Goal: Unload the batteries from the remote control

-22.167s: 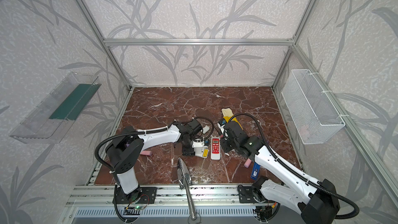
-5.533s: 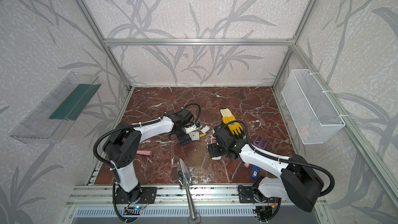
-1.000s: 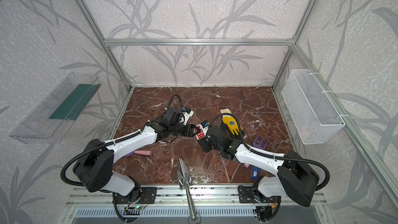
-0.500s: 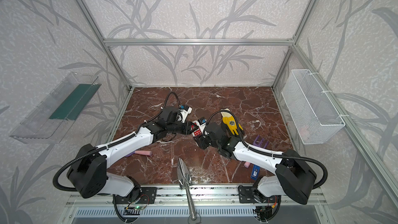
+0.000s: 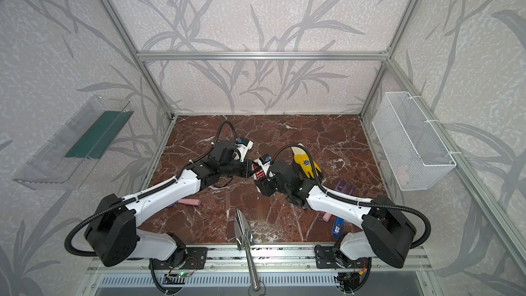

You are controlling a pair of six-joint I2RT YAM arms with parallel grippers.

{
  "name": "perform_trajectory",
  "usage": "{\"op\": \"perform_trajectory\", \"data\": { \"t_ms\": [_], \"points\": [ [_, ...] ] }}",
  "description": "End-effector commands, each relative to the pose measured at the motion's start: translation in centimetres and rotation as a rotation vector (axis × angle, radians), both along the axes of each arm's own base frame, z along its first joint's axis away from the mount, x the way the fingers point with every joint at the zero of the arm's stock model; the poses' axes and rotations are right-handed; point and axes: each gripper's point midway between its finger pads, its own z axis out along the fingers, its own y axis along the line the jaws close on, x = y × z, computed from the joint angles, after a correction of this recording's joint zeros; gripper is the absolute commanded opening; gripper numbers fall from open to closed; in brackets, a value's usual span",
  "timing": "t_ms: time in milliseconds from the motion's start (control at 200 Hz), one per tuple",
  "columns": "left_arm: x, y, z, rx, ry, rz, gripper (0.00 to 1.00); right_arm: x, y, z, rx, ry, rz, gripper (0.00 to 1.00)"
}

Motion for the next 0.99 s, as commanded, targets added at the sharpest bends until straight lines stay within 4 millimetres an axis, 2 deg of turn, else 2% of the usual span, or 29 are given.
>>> {"op": "perform_trajectory", "data": {
  "t_ms": [0, 130, 280, 500, 640, 910, 960, 985],
  "points": [
    [2.3, 3.1, 0.6, 0.062, 0.008, 0.248, 0.0, 0.8, 0.5, 3.3, 0.011, -0.114, -0.023, 0.67],
    [3.1, 5.0, 0.7, 0.087, 0.045, 0.404, 0.0, 0.6, 0.6, 3.5, -0.039, -0.164, -0.043, 0.7],
    [3.7, 6.4, 0.5, 0.089, 0.094, 0.545, 0.0, 0.4, 1.7, 3.4, -0.053, -0.202, -0.049, 0.67],
    [4.1, 5.4, 0.5, 0.037, 0.15, 0.584, 0.0, 0.9, 3.9, 3.5, -0.027, -0.241, -0.056, 0.47],
    [4.1, 5.1, 0.9, 0.007, 0.164, 0.592, 0.0, 1.6, 4.7, 3.3, -0.024, -0.272, -0.076, 0.46],
    [3.7, 5.4, 1.9, -0.035, 0.172, 0.619, 0.0, 3.4, 4.5, 2.6, -0.069, -0.355, -0.144, 0.43],
    [3.6, 5.3, 2.0, -0.042, 0.177, 0.62, 0.0, 3.6, 4.6, 2.5, -0.073, -0.366, -0.148, 0.41],
    [3.6, 5.3, 2.1, -0.046, 0.178, 0.618, 0.0, 2.7, 5.4, 2.4, -0.07, -0.373, -0.123, 0.41]
  ]
}}
